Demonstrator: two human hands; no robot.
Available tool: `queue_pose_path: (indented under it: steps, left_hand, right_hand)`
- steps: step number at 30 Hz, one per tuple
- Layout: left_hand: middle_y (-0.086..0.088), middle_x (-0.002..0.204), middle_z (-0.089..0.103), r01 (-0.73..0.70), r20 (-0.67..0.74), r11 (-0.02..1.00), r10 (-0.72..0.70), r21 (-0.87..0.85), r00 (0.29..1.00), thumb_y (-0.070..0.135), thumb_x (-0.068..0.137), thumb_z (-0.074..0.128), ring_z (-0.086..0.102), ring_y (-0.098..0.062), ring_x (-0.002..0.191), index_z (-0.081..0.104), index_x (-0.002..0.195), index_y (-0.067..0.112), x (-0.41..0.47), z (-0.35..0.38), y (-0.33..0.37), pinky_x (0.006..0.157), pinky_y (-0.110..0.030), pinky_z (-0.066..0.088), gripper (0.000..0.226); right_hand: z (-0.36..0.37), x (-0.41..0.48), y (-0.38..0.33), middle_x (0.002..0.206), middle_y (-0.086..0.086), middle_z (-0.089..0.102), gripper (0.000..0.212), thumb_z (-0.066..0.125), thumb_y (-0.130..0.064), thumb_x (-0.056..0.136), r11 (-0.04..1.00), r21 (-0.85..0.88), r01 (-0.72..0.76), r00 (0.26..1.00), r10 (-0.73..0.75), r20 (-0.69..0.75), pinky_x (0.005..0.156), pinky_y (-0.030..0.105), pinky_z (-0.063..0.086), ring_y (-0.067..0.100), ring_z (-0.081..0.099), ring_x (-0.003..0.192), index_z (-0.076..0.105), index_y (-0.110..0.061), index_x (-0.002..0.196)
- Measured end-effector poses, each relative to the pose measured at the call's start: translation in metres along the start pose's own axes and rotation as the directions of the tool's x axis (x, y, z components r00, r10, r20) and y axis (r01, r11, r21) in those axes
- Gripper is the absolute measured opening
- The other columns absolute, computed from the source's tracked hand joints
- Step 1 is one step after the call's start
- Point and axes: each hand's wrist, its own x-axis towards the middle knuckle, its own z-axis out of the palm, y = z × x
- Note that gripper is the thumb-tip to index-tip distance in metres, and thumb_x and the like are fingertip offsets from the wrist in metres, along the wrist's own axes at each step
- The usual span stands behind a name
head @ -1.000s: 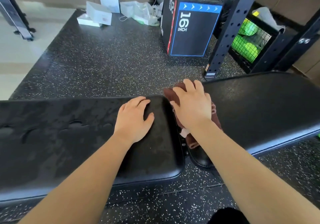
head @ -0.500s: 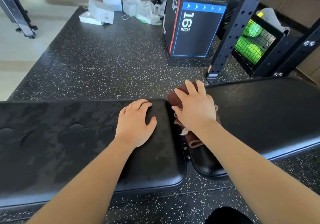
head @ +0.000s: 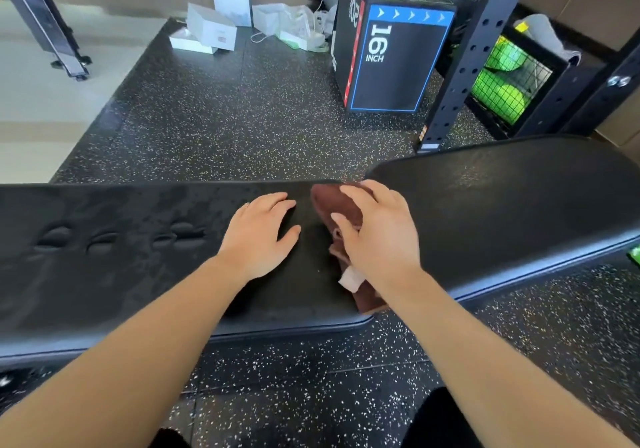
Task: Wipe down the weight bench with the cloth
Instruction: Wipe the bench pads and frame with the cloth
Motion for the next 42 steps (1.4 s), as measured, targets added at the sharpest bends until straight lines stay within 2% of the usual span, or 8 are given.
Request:
queue_pose_path:
  steps: [2,5,10,15,20,30,39,42]
  left_hand:
    - [-0.004,0.144,0.041,0.052,-0.041,0.999,-0.052,0.002,0.998,0.045,0.087,0.04,0.033,-0.022,0.134,0.047,0.133,0.014,-0.013,-0.007,-0.014,0.112,-0.04,0.023,0.056]
    - [-0.006,0.142,0.043,0.101,-0.086,0.994,-0.103,-0.03,0.991,0.044,0.084,0.035,0.034,-0.022,0.133,0.049,0.132,0.01,-0.02,-0.01,-0.02,0.112,-0.034,0.02,0.061]
    - [-0.007,0.143,0.042,0.103,-0.107,0.995,-0.101,0.005,0.989,0.038,0.092,0.045,0.032,-0.023,0.133,0.047,0.134,0.012,-0.02,-0.006,-0.017,0.111,-0.034,0.019,0.049]
    - [-0.007,0.146,0.038,0.1,-0.09,0.995,-0.099,0.01,0.991,0.04,0.093,0.041,0.028,-0.023,0.136,0.043,0.136,0.012,-0.022,-0.004,-0.017,0.114,-0.038,0.018,0.051]
    - [-0.005,0.146,0.037,0.109,-0.095,0.994,-0.107,0.011,0.99,0.037,0.093,0.046,0.027,-0.022,0.136,0.043,0.136,0.013,-0.021,-0.004,-0.017,0.113,-0.035,0.017,0.05]
    - [-0.004,0.136,0.045,0.109,-0.118,0.993,-0.114,-0.044,0.986,0.051,0.078,0.036,0.033,-0.023,0.129,0.051,0.127,0.017,-0.015,-0.004,-0.022,0.109,-0.034,0.021,0.062]
    - [-0.004,0.141,0.042,0.105,-0.066,0.985,-0.115,-0.136,0.991,0.032,0.086,0.059,0.03,-0.023,0.133,0.054,0.128,0.016,-0.024,-0.014,-0.017,0.11,-0.03,0.018,0.045]
    - [-0.004,0.141,0.043,0.015,-0.006,0.993,-0.015,-0.117,1.0,0.046,0.083,0.05,0.034,-0.023,0.132,0.054,0.128,0.018,-0.041,-0.019,-0.02,0.112,-0.036,0.021,0.053]
  right_hand:
    - [0.025,0.003,-0.013,0.141,0.001,0.043,0.04,0.057,-0.034,0.09,0.995,0.089,-0.056,0.998,0.054,0.016,0.1,0.037,0.037,0.025,0.035,0.127,0.054,-0.024,0.129]
    - [0.051,0.021,-0.018,0.143,0.003,0.041,0.039,0.055,-0.034,0.091,0.995,0.069,-0.075,0.997,0.076,-0.01,0.098,0.04,0.04,0.026,0.033,0.127,0.054,-0.024,0.129]
    - [0.049,0.022,-0.013,0.147,0.004,0.036,0.042,0.053,-0.038,0.092,0.999,0.018,-0.046,0.998,0.045,0.048,0.103,0.037,0.033,0.027,0.029,0.132,0.05,-0.026,0.133]
    - [0.046,-0.014,-0.008,0.144,0.006,0.041,0.044,0.056,-0.039,0.09,1.0,0.01,-0.004,1.0,0.004,-0.004,0.1,0.041,0.039,0.03,0.034,0.131,0.054,-0.022,0.13]
    - [0.058,0.015,-0.008,0.148,0.003,0.035,0.046,0.051,-0.045,0.091,0.999,-0.036,-0.032,0.999,0.033,0.028,0.1,0.039,0.04,0.029,0.028,0.133,0.05,-0.026,0.133]
    - [0.069,0.067,-0.005,0.148,0.003,0.034,0.043,0.048,-0.042,0.094,0.997,-0.071,-0.038,0.996,0.043,0.08,0.097,0.036,0.037,0.029,0.028,0.131,0.048,-0.028,0.134]
    - [0.04,-0.024,-0.005,0.135,0.006,0.051,0.035,0.058,-0.035,0.089,0.995,0.003,0.099,0.995,-0.099,0.01,0.095,0.044,0.044,0.032,0.044,0.122,0.061,-0.022,0.122]
    - [0.029,-0.065,-0.009,0.133,0.004,0.052,0.033,0.06,-0.034,0.089,0.996,-0.006,0.089,0.995,-0.089,-0.038,0.097,0.041,0.044,0.03,0.045,0.12,0.062,-0.023,0.12]
